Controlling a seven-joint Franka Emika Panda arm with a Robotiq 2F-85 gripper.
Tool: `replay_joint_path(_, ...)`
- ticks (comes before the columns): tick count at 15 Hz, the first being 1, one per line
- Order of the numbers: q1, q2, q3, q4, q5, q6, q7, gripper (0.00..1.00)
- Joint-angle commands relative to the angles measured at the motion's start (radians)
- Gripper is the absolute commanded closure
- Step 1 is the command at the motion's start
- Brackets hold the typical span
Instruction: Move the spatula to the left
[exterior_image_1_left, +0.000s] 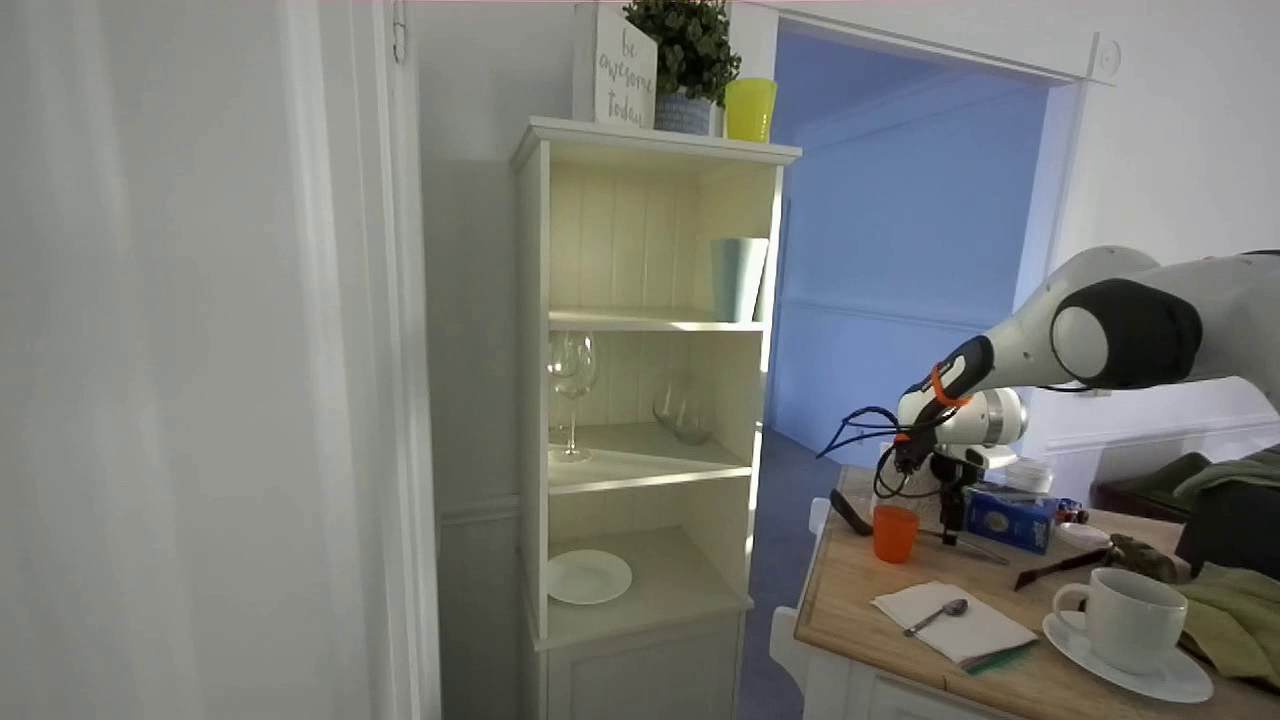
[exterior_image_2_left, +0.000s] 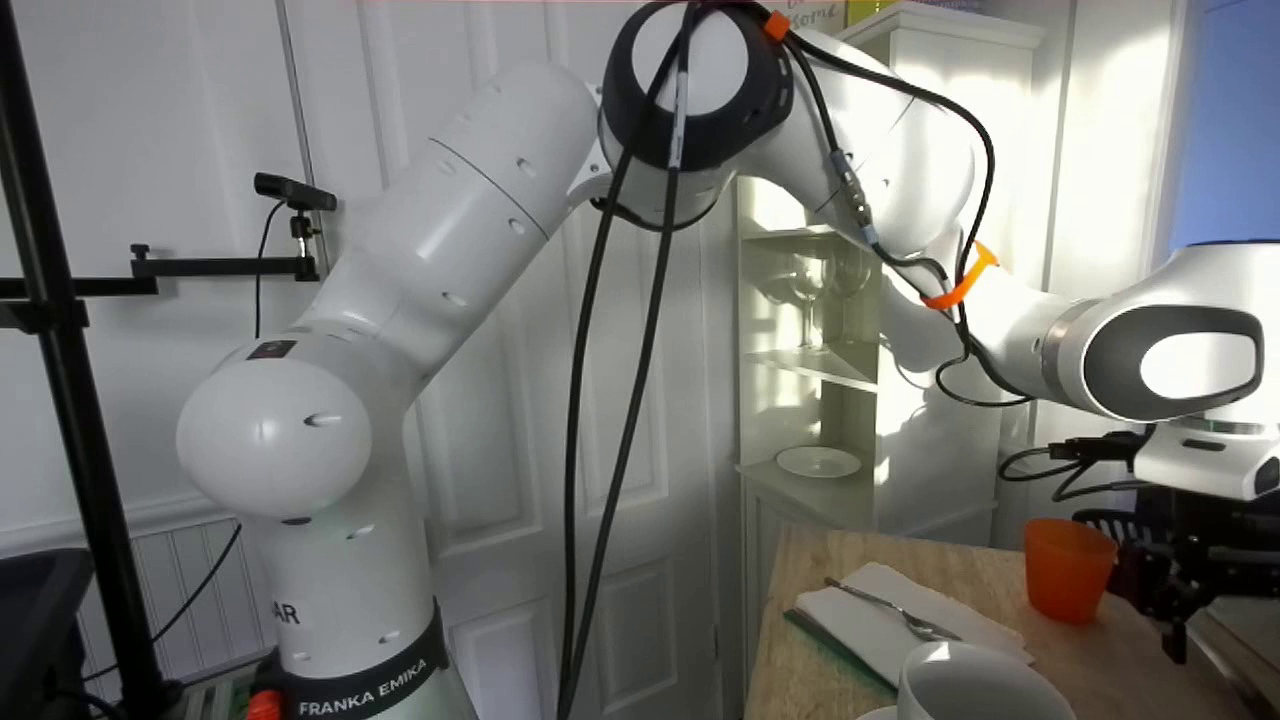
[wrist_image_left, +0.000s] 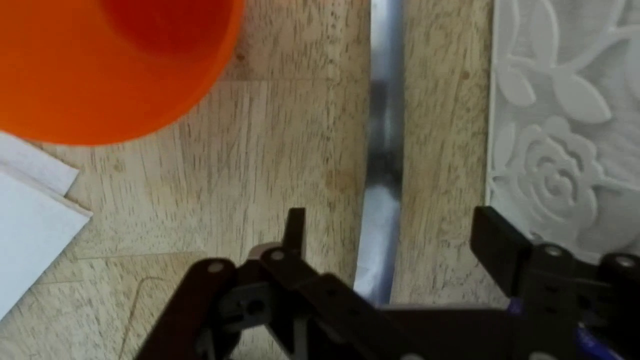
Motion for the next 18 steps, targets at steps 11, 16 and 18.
replay_joint_path(11,0.013,-0.437,-0.011,-0.353,-0.156,0.001,-0.417,0.0)
replay_joint_path(16,0.0,-0.574,-0.016,-0.407,-0.193,-0.126,-0.699,0.0)
replay_joint_path(18,-0.003,-0.599,-0.015,-0.413,-0.213,-0.152,-0.801,0.0)
